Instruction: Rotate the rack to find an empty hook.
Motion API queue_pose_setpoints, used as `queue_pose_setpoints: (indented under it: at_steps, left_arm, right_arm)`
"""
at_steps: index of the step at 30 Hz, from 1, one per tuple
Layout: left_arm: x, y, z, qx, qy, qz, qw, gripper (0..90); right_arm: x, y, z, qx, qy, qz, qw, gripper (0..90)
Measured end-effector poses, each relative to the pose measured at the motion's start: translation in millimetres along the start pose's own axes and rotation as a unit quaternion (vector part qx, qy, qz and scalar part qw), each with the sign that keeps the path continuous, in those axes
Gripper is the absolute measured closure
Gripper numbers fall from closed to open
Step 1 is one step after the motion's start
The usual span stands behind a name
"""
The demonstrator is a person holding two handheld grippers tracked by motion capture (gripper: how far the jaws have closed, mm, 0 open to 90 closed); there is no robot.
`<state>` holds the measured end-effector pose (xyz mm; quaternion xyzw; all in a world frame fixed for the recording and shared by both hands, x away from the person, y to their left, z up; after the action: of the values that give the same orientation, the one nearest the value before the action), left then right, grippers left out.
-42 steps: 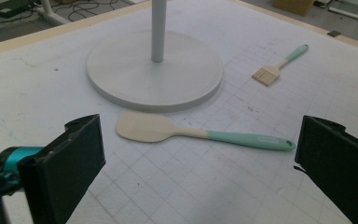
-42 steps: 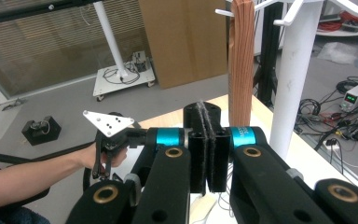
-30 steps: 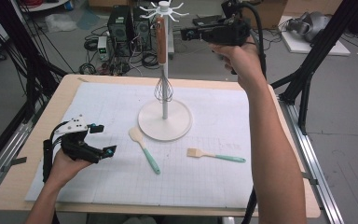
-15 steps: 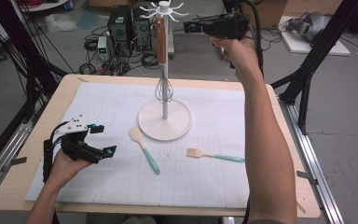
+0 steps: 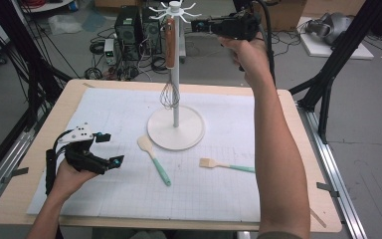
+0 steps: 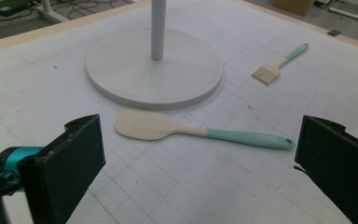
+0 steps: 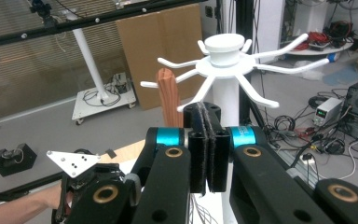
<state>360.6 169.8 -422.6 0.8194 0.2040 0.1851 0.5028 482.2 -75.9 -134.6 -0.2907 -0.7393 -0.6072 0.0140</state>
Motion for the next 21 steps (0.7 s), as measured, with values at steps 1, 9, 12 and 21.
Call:
queue_pose_setpoints:
  at_steps: [1,9,12,21]
  left_arm:
    - [-0.1,0.0,0.0,0.000,0.000,0.000,1.0000,1.8]
    - [-1.1,0.3,0.5,0.000,-0.001,-0.002,1.0000,1.8]
    - [-1.2,0.3,0.7,0.000,-0.002,0.000,1.0000,1.7]
    - [-1.7,1.4,0.2,-0.001,-0.002,-0.001,1.0000,1.8]
  right_arm:
    - [0.4,0.5,0.3,-0.001,-0.001,0.000,1.0000,89.2]
    - [7.9,1.2,2.7,0.000,-0.001,-0.008,1.0000,89.2]
    - [11.1,1.0,3.8,0.004,-0.003,-0.012,0.9999,89.2]
    - [21.4,3.3,12.2,0.016,-0.009,-0.024,0.9995,89.2]
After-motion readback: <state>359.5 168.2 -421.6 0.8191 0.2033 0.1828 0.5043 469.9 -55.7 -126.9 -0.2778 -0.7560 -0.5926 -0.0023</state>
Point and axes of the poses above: each handheld gripper's, and its own axes: z roughly forward along the jaws, y roughly out of its top, x roughly to its left, the point moved 10 cm from there along z, roughly forward along the jaws, and after that the axes turned 13 degrees about z, right-handed, at the moved point
